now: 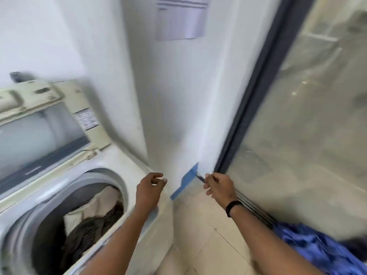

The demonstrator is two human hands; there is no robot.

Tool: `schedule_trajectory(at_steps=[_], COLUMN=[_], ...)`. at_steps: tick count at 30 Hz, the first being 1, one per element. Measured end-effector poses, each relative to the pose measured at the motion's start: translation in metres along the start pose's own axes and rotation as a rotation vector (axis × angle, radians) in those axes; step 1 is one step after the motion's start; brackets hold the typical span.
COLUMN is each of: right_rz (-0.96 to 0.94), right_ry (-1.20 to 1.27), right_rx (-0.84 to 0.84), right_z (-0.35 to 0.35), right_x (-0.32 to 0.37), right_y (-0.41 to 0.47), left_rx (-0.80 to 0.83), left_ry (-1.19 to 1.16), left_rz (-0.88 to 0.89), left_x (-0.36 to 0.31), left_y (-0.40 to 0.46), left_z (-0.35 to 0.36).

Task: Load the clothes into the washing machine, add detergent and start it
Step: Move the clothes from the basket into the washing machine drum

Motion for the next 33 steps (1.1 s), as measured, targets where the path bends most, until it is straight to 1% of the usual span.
schedule_trajectory(at_steps=[3, 7, 10, 11, 15, 18, 21, 22, 24, 25, 28, 33], right_rz=[0.066, 0.122, 0.218, 0.248, 0.386, 0.483, 0.599, 0.633, 0.689, 0.720, 0.833, 0.975], right_ry=[0.089, 0.169, 0.244, 0.263, 0.372, 0.394, 0.401, 0.372, 0.351, 0.333, 0.259, 0.225], right_rx=[-0.132, -0.292, -0.387, -0.416, -0.554, -0.681, -0.726, -0.722, -0.697, -0.683, -0.703, -0.711], right_z=[-0.080, -0.172, -0.234, -0.254, -0.317, -0.350, -0.369, -0.373, -0.381, -0.388, -0.420, -0.453], right_x=[-0.038, -0.094, -0.147, -0.165, -0.225, -0.257, -0.293, -0.309, -0.362, -0.375, -0.354, -0.369], right_y=[-0.015, -0.036, -0.053, -0.059, -0.090, -0.118, -0.129, -0.131, -0.130, -0.130, -0.137, -0.131], left_rx=[0.142, 0.431, 0.618, 0.663, 0.750, 0.827, 0.924, 0.950, 1.024, 1.065, 1.181, 1.302], left_ry=[0.034, 0.104, 0.181, 0.212, 0.315, 0.380, 0.467, 0.489, 0.547, 0.572, 0.646, 0.792], left_rz=[0.077, 0.152, 0.182, 0.191, 0.200, 0.198, 0.218, 0.221, 0.240, 0.245, 0.253, 0.248], left_x=[-0.042, -0.077, -0.091, -0.095, -0.106, -0.110, -0.107, -0.107, -0.104, -0.102, -0.105, -0.104], left_y=[-0.030, -0.087, -0.127, -0.139, -0.171, -0.191, -0.207, -0.211, -0.216, -0.217, -0.217, -0.217], left_z=[0.076, 0.178, 0.251, 0.273, 0.341, 0.382, 0.430, 0.443, 0.479, 0.497, 0.546, 0.611])
Point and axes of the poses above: each hand's wrist, its own y-axis towards the middle knuckle, its own z-axis out of the palm, x = y × z, the point moved 1 cm from there along y, towards the middle knuckle, and after that the axes turned 3 degrees about -x, right-handed, at the moved point
